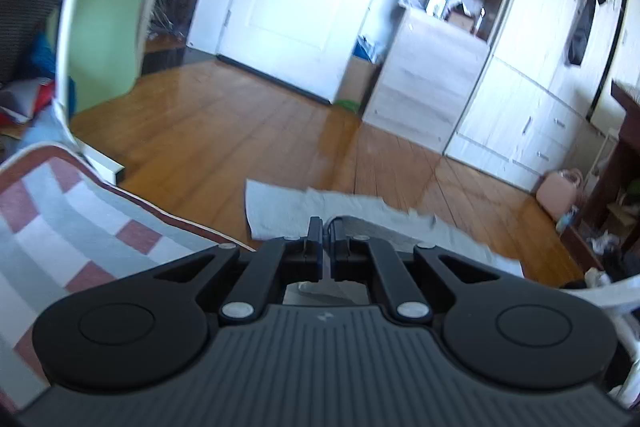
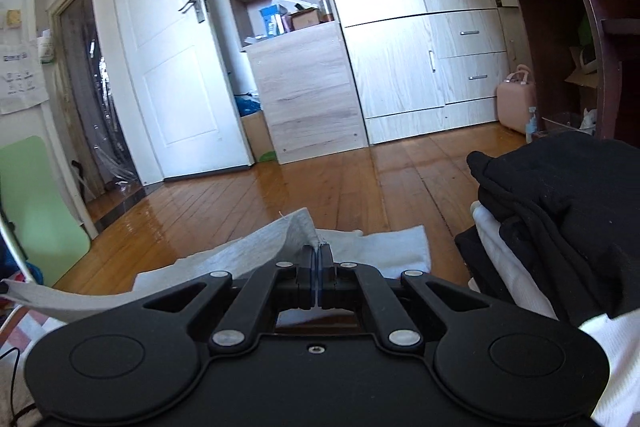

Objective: Fold clothes

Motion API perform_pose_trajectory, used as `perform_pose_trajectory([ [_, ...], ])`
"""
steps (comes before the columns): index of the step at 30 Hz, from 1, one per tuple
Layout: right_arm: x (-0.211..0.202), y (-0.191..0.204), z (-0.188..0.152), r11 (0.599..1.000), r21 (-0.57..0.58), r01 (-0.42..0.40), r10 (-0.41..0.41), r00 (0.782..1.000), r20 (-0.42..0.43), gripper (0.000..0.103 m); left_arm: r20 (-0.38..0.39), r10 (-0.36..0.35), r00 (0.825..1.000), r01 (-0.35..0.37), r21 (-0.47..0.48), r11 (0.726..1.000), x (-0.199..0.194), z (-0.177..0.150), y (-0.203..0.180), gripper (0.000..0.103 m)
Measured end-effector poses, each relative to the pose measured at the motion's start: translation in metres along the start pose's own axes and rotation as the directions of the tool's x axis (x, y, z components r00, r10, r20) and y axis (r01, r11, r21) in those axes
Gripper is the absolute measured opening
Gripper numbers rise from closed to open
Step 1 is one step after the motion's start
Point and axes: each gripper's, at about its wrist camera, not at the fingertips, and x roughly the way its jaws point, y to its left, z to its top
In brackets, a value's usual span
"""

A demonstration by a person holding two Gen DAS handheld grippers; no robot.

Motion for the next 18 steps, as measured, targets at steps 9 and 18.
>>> perform_pose_trajectory([
  [9, -0.055, 0.021, 0.026, 0.995, -0.093, -0.042, 0.03, 0.992, -0.119, 0.001, 0.036, -0.058, 0.998, 0.053, 0.115, 0.992, -0.035, 0.051, -0.033, 0.003],
  [18, 0.094, -0.033, 0.027, 1.0, -0.009, 0.0, -0.002, 0.97, -0.242, 0.001, -0.131, 0.01, 0.991, 0.007, 0.125, 0.992, 0.154, 0.033, -0.019, 0.003],
])
